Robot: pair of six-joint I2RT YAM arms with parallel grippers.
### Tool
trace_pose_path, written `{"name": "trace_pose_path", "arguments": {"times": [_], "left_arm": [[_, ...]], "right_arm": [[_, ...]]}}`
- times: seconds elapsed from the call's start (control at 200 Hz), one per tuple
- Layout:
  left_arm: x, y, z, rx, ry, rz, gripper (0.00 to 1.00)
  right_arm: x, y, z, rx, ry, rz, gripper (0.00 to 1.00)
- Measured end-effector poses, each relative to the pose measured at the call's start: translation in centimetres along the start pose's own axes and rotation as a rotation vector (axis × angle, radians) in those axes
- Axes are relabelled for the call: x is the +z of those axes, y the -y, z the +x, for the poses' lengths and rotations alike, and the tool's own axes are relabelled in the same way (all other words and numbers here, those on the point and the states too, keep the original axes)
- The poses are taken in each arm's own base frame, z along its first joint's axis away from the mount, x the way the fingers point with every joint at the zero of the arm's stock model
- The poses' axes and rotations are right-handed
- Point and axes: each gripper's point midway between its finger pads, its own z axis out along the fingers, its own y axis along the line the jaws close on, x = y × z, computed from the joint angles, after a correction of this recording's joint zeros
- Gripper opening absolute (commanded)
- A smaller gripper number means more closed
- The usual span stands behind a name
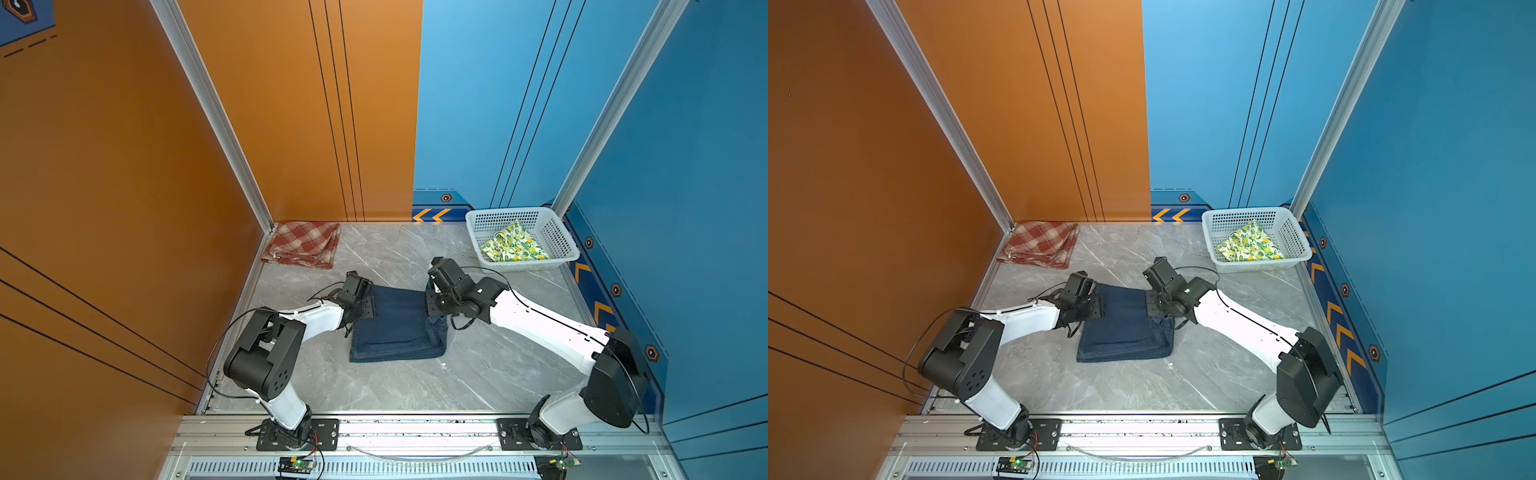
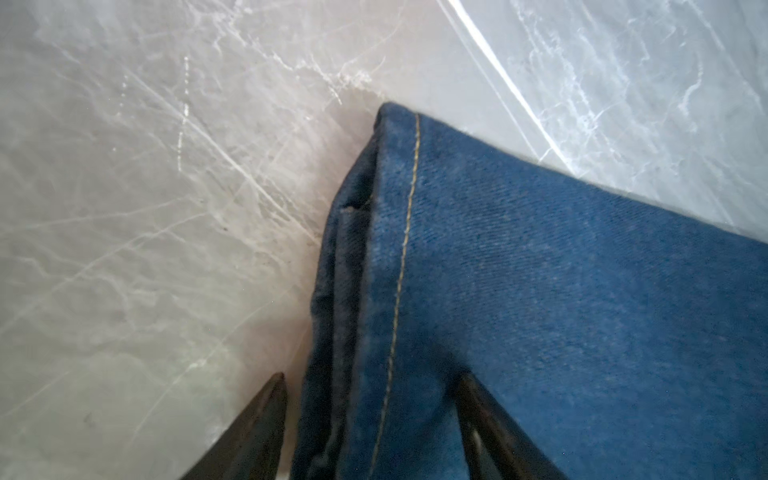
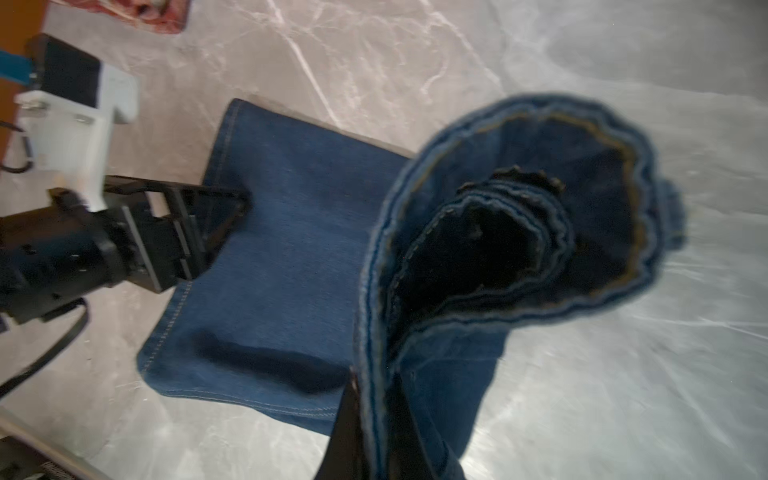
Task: Fold and stack the skirts
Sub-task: 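Lift the end at the right gripper and fold it over toward the left gripper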
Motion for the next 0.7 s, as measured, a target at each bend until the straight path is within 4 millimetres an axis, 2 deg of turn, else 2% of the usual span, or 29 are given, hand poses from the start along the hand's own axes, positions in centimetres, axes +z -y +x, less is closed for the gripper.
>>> {"name": "trace_pose_path", "arguments": {"times": [0.04,0.065,0.14,0.18,0.295,0.506,0.701], "left_arm": [[0.0,0.2,-0.1,-0.002,0.004,0.012,0.66],[0.1,0.3,-0.1,-0.003,0.006,0.018,0.66],[0.1,0.6,-0.2,-0.010,0.012,0.035,0.66],[0.2,0.7,-0.2,-0.014,0.015,0.045,0.66],[0.2,1.2,-0.3,-0.022,0.021,0.074,0.66],[0.8,2.9,-0.7,-0.047,0.039,0.149,0.65],[1.1,5.4,-0.5,-0.058,0.037,0.224,0.63]], "right_arm": [[0.9,-1.4,0.1,0.009,-0.005,-0.050,0.45],[1.4,-2.2,0.1,0.020,-0.008,-0.080,0.53],[2.2,-3.9,0.0,0.038,-0.008,-0.147,0.71],[2.2,-4.3,-0.3,0.044,0.002,-0.168,0.76],[1.2,-3.9,-1.6,0.084,0.055,-0.183,0.76],[-2.0,0.3,-2.9,0.125,0.153,-0.054,0.75],[-1.7,3.1,-1.4,0.104,0.117,0.098,0.74]]}}
